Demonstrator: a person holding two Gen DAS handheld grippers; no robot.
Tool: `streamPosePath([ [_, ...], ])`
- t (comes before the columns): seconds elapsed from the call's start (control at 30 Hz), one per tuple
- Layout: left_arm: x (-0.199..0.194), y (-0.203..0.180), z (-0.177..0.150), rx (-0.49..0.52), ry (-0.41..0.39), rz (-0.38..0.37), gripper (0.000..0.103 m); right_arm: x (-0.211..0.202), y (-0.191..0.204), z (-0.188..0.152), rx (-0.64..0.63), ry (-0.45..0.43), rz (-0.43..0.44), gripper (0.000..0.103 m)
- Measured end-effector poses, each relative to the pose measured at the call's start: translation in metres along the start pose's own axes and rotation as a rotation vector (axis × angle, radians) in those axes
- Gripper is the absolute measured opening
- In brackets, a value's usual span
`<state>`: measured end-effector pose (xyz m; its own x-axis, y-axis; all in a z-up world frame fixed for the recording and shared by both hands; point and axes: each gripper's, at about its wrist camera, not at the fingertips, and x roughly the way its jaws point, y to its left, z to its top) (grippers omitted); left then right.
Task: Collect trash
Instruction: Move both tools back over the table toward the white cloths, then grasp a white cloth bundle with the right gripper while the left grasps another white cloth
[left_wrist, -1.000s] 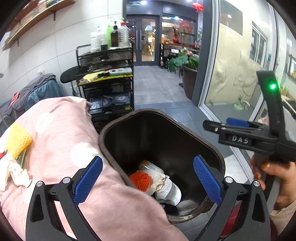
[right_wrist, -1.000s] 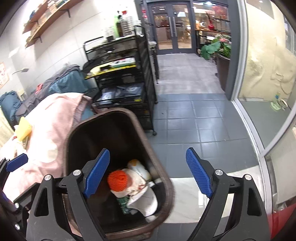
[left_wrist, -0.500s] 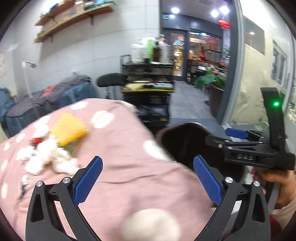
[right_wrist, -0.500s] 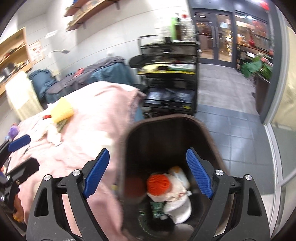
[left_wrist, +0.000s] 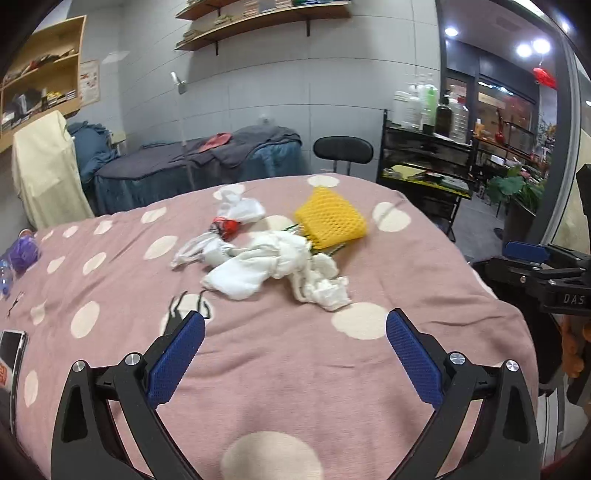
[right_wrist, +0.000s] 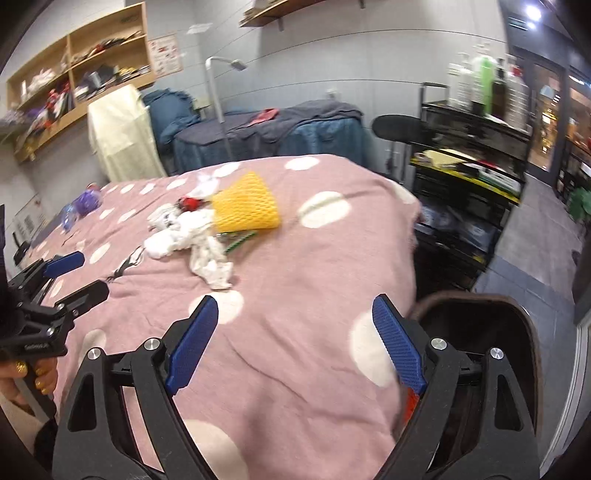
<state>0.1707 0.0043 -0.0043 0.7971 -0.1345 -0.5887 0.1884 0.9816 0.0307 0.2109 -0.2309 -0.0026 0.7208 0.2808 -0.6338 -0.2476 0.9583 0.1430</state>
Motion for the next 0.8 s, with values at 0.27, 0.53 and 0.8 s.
streamPosePath([
  [0.27, 0.027, 0.051, 0.002, -0.021, 0.06, 0.087, 0.097, 0.063, 0.039, 0.028, -0.077, 0.148, 0.126, 0.085],
  [0.53, 0.059, 0.072, 0.008, -0.033, 0.127, 0.073, 0.091, 0.146, 0.082, 0.044, -0.185, 0.355, 0.162, 0.076],
  [0.8, 0.077, 0.067, 0.016, -0.004, 0.148, 0.047, 0.087, 0.207, 0.102, 0.048, -0.233, 0.485, 0.145, 0.037],
])
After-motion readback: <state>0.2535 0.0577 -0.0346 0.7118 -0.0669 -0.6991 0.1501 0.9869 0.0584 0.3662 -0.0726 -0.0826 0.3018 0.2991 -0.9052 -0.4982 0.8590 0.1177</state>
